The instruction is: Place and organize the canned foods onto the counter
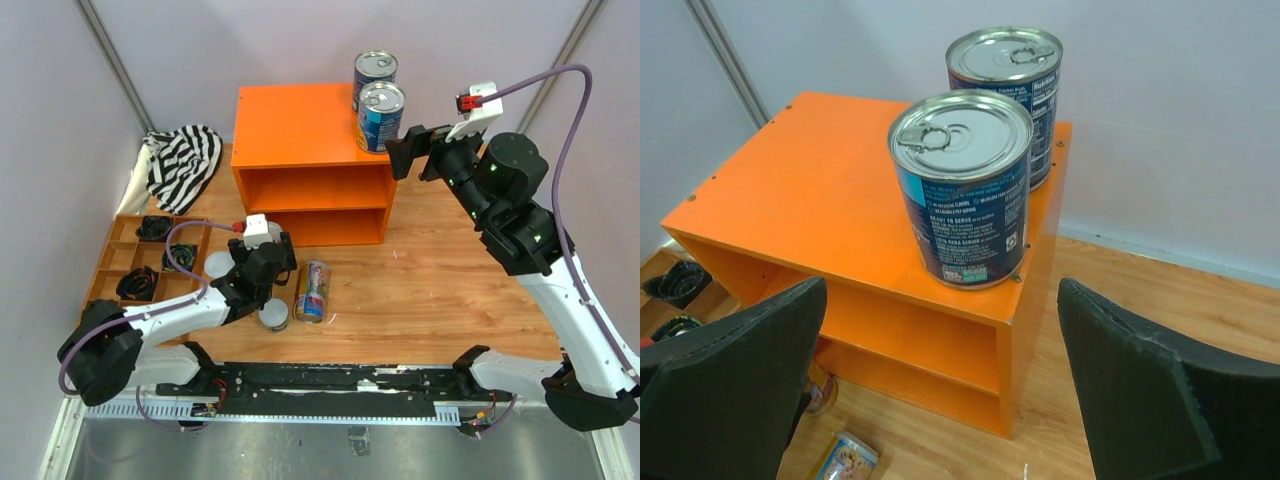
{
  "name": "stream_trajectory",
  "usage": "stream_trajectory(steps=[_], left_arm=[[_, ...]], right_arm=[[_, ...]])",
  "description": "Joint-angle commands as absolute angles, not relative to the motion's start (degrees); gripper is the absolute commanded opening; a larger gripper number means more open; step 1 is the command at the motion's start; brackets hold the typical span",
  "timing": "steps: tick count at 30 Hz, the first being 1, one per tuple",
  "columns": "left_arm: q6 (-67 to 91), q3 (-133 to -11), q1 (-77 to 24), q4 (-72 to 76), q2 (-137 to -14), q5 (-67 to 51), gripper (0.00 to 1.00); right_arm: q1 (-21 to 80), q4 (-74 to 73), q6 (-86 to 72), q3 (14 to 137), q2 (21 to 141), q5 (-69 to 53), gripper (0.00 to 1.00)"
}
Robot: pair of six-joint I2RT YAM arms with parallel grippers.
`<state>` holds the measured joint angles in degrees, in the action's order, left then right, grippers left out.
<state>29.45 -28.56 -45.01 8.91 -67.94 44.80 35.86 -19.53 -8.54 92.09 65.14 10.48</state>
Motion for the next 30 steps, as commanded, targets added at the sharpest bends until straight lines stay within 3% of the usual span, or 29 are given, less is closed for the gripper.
stream_trajectory(steps=[1,7,11,17,24,30], left_arm=[[27.8,-30.1,-44.2,13.9,-69.9,47.1,0.99],[25.8,-30.1,-44.2,18.4,-72.6,49.0,0.98],[24.6,-30.1,-44.2,21.4,-73.7,49.1,0.91],[23.1,-29.7,-44.2,24.0,-74.9,50.0,0.65],[23.4,-29.2,-44.3,22.6,-74.0,49.6,0.03],[24.1,-27.3,-46.1,18.5,-67.0,50.3,0.0]], right_arm=[[36.7,-16.5,-7.6,89.3,62.6,9.9,0.99],[36.8,-15.5,-7.5,85.4,60.8,9.8,0.99],[36.8,-14.8,-7.5,82.2,59.5,9.7,1.0],[36.8,-13.8,-7.9,77.7,57.0,9.4,0.96],[36.9,-14.4,-8.5,73.9,54.1,8.9,0.91],[37.0,-14.9,-8.6,72.1,52.5,9.0,0.89]])
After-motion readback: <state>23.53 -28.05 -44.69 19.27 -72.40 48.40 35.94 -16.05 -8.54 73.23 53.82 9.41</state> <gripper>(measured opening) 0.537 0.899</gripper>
